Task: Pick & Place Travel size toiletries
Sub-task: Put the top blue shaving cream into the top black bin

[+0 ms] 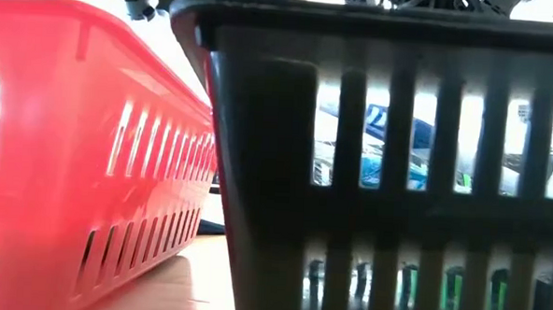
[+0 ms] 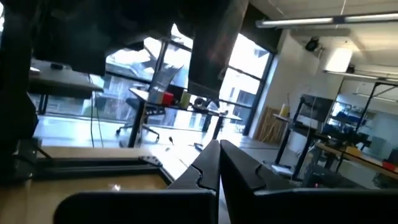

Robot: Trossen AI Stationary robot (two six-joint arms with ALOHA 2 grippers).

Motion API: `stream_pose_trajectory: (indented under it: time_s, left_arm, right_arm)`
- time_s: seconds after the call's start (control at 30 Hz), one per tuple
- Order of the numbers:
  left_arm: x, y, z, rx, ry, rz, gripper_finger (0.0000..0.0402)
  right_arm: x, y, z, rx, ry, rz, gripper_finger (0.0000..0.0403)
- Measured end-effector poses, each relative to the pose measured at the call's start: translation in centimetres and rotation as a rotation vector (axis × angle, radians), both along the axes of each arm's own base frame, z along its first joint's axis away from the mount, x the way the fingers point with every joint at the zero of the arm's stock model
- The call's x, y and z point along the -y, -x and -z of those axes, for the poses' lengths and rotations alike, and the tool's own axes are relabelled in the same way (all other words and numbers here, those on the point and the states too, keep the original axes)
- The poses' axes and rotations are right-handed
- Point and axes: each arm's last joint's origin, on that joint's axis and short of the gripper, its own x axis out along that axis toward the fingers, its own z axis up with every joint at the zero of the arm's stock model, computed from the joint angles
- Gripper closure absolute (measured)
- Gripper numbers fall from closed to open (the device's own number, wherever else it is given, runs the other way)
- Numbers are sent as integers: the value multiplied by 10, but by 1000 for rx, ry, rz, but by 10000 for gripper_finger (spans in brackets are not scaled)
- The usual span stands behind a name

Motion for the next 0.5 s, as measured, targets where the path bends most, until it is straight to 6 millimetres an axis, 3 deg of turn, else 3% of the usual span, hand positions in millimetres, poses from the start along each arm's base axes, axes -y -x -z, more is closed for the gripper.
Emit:
stream_pose_trajectory:
  time_s: [0.3, 0.5]
  left_arm:
    - [1, 3, -7, 70, -57, -18, 265]
    - [1, 3, -6, 59, -55, -18, 265]
  right_arm:
    - [14, 5, -12, 106, 88, -42, 387]
    - [15, -1, -16, 111, 70, -152, 321]
